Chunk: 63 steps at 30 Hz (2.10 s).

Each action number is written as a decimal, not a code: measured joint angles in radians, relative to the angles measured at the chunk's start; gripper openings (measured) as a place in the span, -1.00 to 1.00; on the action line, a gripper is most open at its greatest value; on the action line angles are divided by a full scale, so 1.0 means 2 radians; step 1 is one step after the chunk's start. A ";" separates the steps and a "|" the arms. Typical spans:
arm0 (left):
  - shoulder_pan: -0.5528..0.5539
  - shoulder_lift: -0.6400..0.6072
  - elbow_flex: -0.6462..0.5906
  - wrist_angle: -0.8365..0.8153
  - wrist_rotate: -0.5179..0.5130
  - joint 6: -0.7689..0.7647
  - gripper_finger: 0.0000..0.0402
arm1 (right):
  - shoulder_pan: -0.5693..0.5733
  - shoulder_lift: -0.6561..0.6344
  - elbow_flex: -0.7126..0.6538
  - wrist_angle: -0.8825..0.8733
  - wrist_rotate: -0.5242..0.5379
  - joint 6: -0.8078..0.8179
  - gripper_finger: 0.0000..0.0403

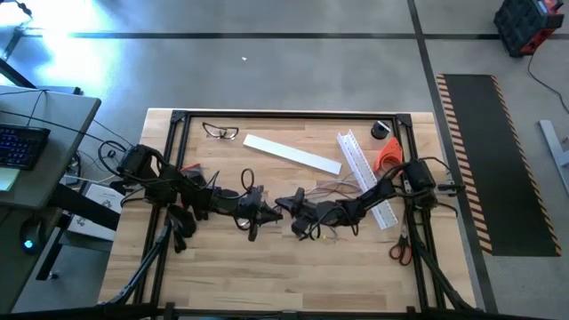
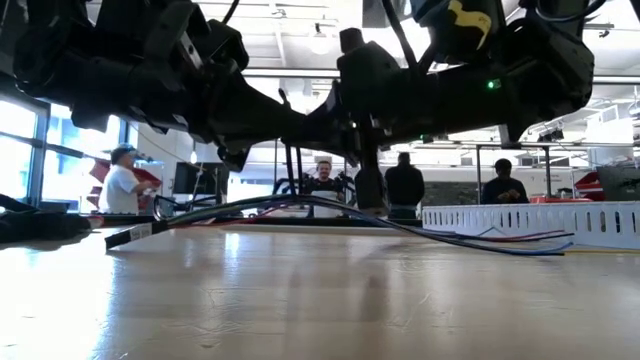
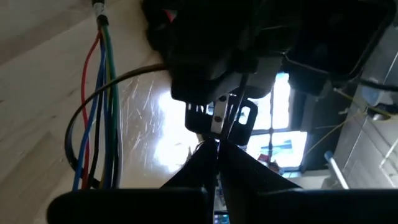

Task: Ziptie cables
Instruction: Wrap the cables using a zip tie

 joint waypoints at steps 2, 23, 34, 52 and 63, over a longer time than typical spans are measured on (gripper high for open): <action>0.001 0.000 0.000 0.000 0.005 -0.007 -1.00 | 0.003 0.000 0.000 0.000 0.000 -0.012 -1.00; 0.025 0.030 -0.001 0.000 0.050 -0.047 -1.00 | 0.026 -0.001 0.025 -0.069 -0.018 -0.020 -1.00; 0.025 0.030 -0.001 -0.002 0.045 -0.036 -1.00 | 0.024 -0.001 0.025 -0.072 -0.016 0.054 -0.75; 0.019 0.027 0.001 0.006 0.009 -0.004 -1.00 | 0.026 -0.067 0.023 -0.326 0.007 0.397 0.15; -0.035 0.061 0.018 0.013 -0.128 0.018 -1.00 | 0.044 -0.128 0.024 -0.447 -0.049 0.727 0.15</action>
